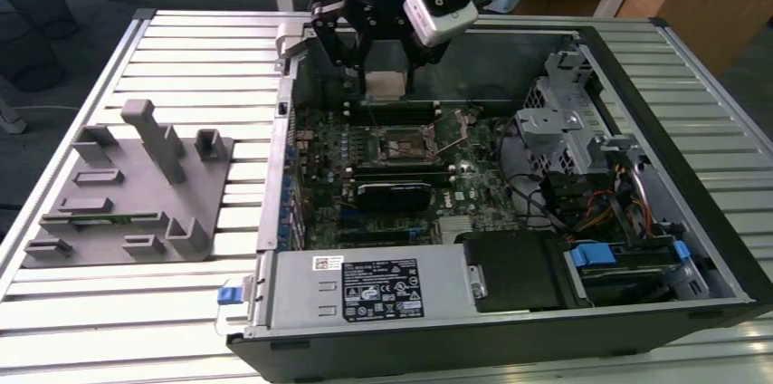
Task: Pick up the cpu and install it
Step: 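Pick up the cpu and move it towards the insertion slot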
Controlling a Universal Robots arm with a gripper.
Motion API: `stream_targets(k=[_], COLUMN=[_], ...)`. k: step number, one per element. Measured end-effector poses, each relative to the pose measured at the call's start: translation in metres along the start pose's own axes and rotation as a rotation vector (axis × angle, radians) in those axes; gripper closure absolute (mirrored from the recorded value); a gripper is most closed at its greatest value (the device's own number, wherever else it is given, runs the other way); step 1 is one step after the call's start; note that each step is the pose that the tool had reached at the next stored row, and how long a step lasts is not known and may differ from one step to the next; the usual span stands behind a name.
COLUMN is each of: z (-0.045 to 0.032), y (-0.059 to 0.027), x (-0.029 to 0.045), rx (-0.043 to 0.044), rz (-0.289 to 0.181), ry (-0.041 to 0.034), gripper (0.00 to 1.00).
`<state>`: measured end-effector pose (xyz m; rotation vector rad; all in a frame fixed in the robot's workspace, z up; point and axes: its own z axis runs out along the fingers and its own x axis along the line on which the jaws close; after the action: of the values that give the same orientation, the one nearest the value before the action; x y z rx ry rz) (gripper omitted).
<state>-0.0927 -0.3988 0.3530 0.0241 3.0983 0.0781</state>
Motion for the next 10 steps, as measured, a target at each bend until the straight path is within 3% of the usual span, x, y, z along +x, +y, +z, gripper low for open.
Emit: stream_targets(k=[4, 10], z=[0.0034, 0.0155], y=[0.0001, 0.0027], x=[-0.0048, -0.0312], rx=[0.0000, 0.0000], rz=[0.000, 0.000], ry=[0.0001, 0.0040], gripper=[0.45, 0.45])
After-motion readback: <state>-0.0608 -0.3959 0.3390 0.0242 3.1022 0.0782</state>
